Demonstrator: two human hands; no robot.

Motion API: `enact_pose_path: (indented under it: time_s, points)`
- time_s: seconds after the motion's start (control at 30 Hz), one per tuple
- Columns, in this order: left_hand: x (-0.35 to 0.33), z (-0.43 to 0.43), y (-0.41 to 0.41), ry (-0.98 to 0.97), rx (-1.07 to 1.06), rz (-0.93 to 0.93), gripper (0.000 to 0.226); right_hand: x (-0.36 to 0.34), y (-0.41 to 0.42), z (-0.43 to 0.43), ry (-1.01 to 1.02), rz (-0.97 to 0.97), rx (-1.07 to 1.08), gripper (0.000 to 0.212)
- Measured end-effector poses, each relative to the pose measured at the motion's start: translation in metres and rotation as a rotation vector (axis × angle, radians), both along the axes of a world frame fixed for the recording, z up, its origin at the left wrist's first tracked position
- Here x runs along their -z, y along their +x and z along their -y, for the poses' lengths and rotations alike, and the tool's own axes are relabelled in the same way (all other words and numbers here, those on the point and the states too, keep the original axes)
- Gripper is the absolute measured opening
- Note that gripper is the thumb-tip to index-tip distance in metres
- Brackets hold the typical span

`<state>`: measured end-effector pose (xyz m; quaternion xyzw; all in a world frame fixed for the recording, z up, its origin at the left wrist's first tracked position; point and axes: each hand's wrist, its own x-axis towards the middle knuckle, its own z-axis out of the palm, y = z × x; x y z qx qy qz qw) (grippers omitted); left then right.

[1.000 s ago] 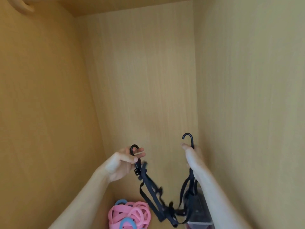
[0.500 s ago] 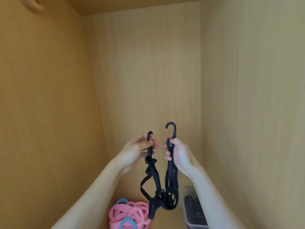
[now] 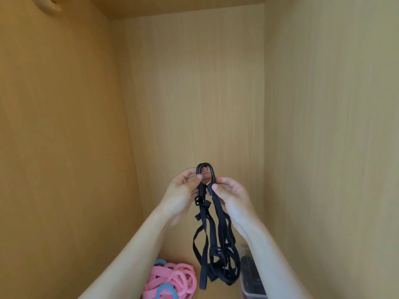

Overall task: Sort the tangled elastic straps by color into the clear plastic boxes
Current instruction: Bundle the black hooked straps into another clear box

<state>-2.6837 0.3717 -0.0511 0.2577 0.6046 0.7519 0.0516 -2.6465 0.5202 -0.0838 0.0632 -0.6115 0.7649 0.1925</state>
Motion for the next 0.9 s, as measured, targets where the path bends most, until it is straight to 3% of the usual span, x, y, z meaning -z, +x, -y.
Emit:
enact_pose_path:
  time_s: [0.2,0.37,0.57,0.7,0.9]
  points:
    - [0.005,-0.01,0.003,-0.021,-0.023,0.0,0.021,-0.005,0.003,0.004,-0.057,0.052,-0.103,0.014]
    - [0.009,-0.007,0.0,-0.088,-0.059,-0.025,0.02,-0.004,-0.001,0.014,-0.048,0.093,-0.07,0.018]
    - [0.017,-0.007,-0.004,-0.084,-0.063,0.027,0.023,-0.003,-0.003,0.024,0.19,0.093,-0.05,0.032]
    - [0.016,-0.003,-0.001,-0.07,-0.145,0.03,0.041,0.001,-0.011,0.024,0.206,0.138,0.023,0.036]
    - [0.062,0.014,0.002,-0.214,-0.022,0.097,0.097,-0.026,-0.021,0.007,-0.166,0.097,-0.006,0.03]
